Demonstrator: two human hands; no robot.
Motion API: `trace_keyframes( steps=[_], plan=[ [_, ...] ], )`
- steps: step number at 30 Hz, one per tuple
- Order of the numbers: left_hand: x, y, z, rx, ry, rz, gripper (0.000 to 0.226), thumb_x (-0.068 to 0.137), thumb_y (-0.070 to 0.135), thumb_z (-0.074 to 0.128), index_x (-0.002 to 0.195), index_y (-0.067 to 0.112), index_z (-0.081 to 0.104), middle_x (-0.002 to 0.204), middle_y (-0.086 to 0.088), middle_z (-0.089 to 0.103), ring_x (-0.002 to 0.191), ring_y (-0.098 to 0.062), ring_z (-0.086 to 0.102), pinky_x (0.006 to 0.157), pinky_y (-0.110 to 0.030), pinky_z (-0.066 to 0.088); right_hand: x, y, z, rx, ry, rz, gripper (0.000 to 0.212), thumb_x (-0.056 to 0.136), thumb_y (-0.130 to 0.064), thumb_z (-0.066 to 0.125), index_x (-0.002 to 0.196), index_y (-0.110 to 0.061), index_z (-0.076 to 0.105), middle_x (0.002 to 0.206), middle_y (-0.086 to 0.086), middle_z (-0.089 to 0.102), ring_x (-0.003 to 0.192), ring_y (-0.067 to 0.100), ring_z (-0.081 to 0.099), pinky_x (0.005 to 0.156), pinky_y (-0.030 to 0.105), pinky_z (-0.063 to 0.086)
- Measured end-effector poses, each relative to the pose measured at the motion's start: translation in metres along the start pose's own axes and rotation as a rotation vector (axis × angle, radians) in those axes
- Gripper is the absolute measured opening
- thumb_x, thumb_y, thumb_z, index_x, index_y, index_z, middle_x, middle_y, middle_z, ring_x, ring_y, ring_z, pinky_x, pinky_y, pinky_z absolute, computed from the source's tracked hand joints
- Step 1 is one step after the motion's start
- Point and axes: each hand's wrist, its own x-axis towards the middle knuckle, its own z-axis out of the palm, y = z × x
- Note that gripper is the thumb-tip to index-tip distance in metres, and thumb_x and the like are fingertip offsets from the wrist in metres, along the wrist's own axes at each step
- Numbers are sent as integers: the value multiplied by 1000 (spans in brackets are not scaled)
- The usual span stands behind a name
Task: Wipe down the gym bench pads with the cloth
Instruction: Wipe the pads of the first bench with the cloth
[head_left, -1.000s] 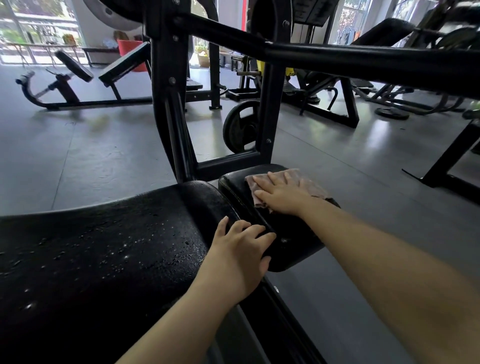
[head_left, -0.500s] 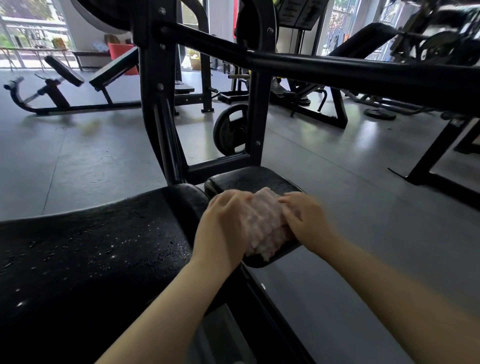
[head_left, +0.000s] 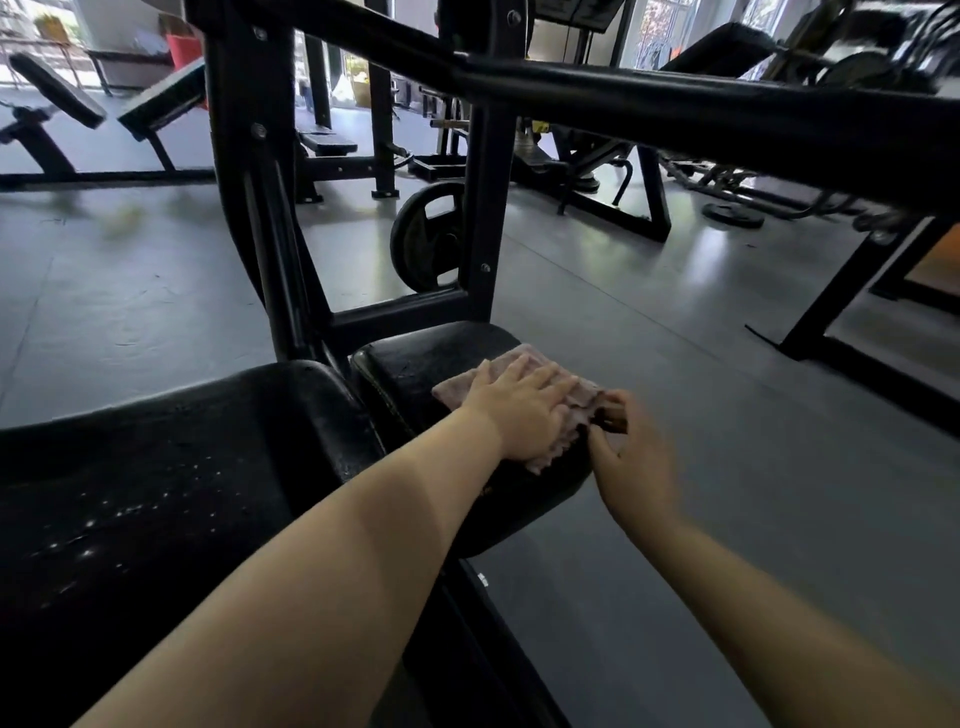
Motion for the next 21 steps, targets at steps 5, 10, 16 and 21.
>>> trace_keyframes(
  steps=[5,10,16,21],
  plan=[
    [31,-21,-5,-46,30,-72,48,101,41,22,148,36,16,158,12,6,146,-17,-3,113,-57,-2,-2,5,8,-175,26,-68,24,92,-11,53,112,-8,65,105,5,63,98,19,55,81,21,37],
    [44,-49,-11,-70,57,-202,48,100,41,21,148,37,18,158,12,9,146,-15,-1,114,-57,-1,-5,6,12,-149,53,-69,23,92,-9,54,111,-5,67,104,7,64,98,22,57,82,23,36],
    [33,-70,-13,-56,113,-451,50,99,41,19,148,30,22,158,5,13,145,-27,4,112,-61,2,-7,7,10,-154,56,-95,23,92,-8,55,111,-4,68,105,8,65,100,25,59,83,24,37],
    [8,-71,-15,-114,87,-659,52,100,41,18,150,29,12,159,-1,2,144,-33,-8,110,-64,-3,-8,5,10,-148,45,-85,26,93,-9,52,115,-4,66,109,8,64,103,25,57,85,29,43]
  ],
)
